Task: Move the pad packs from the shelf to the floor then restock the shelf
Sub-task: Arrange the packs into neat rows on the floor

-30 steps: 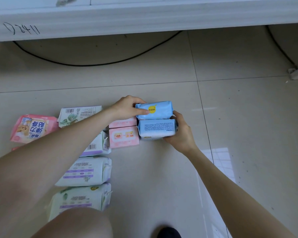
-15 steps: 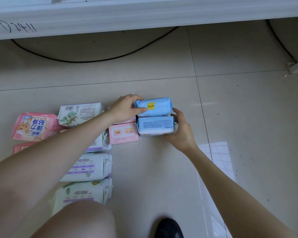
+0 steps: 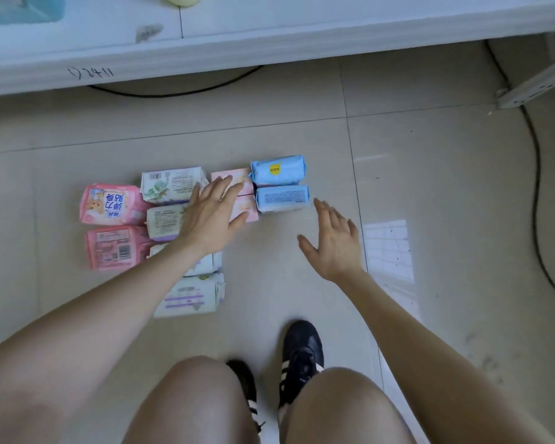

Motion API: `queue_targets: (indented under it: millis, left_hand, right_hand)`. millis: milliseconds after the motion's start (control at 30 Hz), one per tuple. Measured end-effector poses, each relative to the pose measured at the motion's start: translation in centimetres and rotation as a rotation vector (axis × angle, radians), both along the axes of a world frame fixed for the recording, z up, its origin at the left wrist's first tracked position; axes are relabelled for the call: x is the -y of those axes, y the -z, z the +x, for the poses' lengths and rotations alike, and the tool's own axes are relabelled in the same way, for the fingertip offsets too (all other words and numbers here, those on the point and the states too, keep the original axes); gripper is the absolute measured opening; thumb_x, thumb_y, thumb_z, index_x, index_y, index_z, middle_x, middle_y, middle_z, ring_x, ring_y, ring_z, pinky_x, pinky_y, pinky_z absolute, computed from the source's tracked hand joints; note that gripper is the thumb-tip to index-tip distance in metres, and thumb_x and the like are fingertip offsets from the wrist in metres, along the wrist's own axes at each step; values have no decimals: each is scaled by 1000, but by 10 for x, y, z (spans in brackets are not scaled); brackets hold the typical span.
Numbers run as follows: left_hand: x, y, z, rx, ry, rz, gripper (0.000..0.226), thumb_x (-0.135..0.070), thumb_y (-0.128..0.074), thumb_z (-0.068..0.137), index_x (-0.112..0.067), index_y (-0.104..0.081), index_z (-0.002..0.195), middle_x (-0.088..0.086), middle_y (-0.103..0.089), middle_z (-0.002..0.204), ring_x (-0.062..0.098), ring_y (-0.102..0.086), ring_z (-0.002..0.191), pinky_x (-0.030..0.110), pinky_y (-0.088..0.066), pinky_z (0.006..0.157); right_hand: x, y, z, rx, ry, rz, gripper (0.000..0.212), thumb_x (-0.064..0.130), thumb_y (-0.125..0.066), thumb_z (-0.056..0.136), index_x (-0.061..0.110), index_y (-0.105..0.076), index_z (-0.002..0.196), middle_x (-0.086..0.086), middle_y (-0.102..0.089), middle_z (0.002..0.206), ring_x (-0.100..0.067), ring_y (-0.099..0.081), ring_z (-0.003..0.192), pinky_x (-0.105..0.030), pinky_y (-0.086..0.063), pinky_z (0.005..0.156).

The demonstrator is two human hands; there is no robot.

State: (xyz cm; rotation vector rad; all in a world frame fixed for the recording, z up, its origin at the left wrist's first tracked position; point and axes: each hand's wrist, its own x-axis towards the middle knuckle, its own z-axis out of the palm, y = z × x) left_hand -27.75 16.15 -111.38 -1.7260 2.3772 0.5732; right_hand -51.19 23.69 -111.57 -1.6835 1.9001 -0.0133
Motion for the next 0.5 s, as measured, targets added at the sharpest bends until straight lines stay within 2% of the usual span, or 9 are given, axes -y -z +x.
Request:
queue_targets:
  millis: [167,367,500]
  left_hand:
    - [-40,-67,1,75,49,51,59,-43,-46,95,-19,-33,147,5,-27,157,25,-21,145,47,-6,117]
    - [-84,-164,-1,159,66,104,62,-48,-38,97,-21,-24,151,2,-16,161,22,-9,148,48,-1,118]
    - [-108,-240,1,199,46,86,62,-51,-34,97,-24,-22,151,1,-15,161,23,-8,149,50,0,118]
  right_hand:
    - [-18,-69,7,-94,-73,36,70,51,-32,97,15,-12,153,-5,-20,159,-23,-16,146,-48,-12,117]
    - [-38,-168,11,-128,-113,55,68,52,-28,96,16,-13,153,-5,-21,159,-23,-17,146,-49,-12,117]
    - [-48,-242,13,-162,-161,46,69,52,-28,96,16,-13,152,-5,-22,159,-23,-18,145,-51,-13,117]
